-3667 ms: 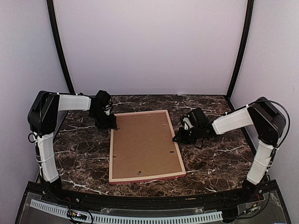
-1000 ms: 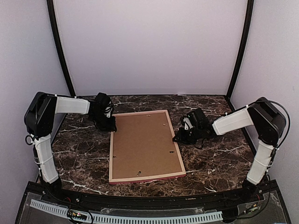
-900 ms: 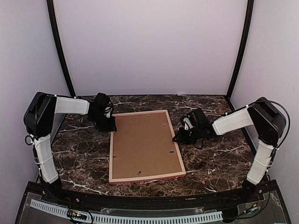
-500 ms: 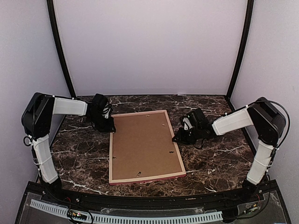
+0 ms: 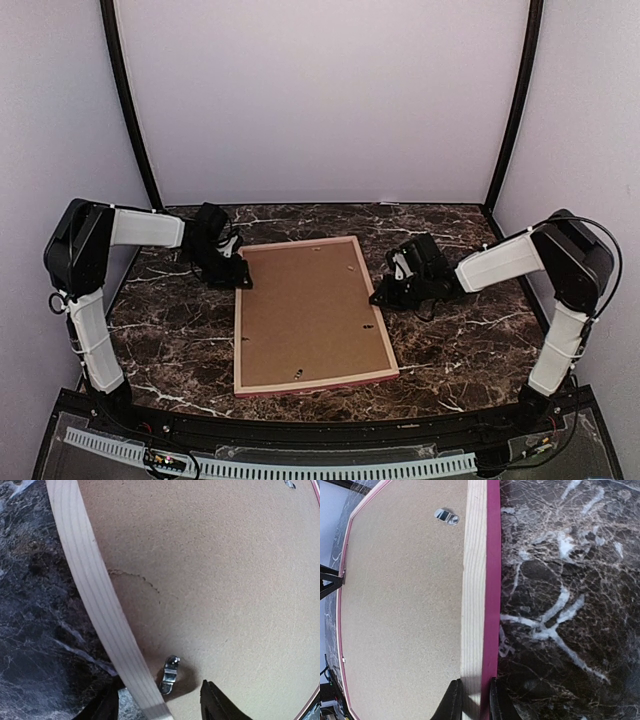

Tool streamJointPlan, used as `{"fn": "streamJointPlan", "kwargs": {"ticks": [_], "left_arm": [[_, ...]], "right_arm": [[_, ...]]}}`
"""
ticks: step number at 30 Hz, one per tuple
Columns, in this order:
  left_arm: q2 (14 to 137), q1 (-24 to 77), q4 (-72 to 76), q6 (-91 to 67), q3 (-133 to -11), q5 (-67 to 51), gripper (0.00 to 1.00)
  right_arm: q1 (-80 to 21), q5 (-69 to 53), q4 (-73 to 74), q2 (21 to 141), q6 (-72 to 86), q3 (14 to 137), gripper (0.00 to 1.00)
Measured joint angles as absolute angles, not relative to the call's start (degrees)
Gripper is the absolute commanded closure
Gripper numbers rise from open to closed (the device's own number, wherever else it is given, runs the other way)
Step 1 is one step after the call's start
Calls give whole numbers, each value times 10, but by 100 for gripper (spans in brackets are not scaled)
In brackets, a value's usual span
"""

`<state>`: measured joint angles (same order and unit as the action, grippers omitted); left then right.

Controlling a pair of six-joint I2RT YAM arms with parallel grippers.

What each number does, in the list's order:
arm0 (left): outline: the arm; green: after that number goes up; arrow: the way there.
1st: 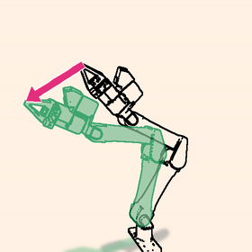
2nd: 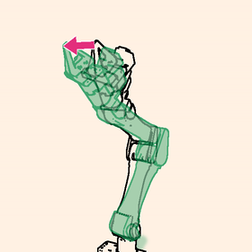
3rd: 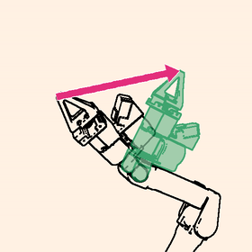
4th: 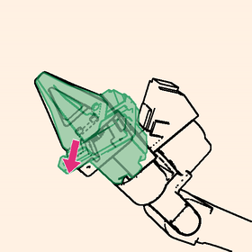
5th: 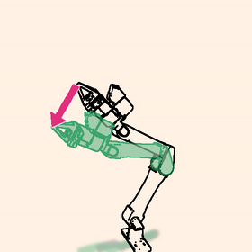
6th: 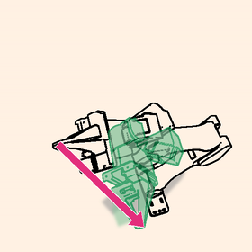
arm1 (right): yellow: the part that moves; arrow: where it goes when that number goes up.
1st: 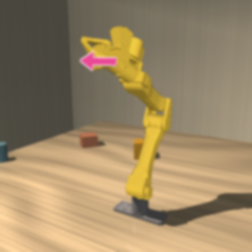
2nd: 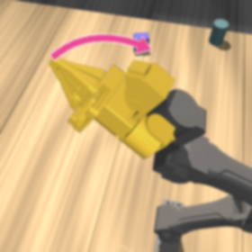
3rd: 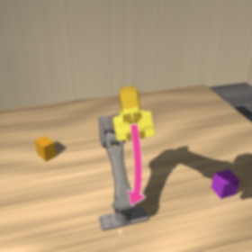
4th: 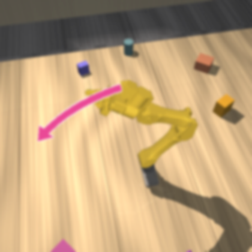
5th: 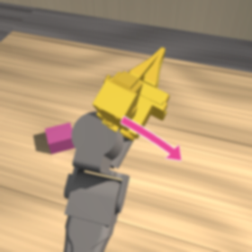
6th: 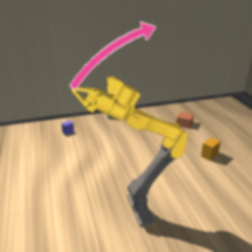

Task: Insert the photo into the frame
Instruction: Press the fastener onto the backboard.

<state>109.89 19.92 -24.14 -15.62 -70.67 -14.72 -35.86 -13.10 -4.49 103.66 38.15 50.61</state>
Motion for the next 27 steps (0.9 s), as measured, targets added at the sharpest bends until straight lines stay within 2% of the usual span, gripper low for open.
{"fn": "streamJointPlan", "kwargs": {"ticks": [5, 16, 27], "left_arm": [[1094, 201, -246, -152, -703, -165, 35], [1104, 221, -292, -110, -733, -151, 36], [1134, 257, -326, -68, -777, -101, 48]], "right_arm": [[-359, -121, -50, 1004, 398, 466, 98], [-363, -114, -58, 940, 430, 396, 98], [-363, -114, -59, 941, 432, 396, 98]]}}
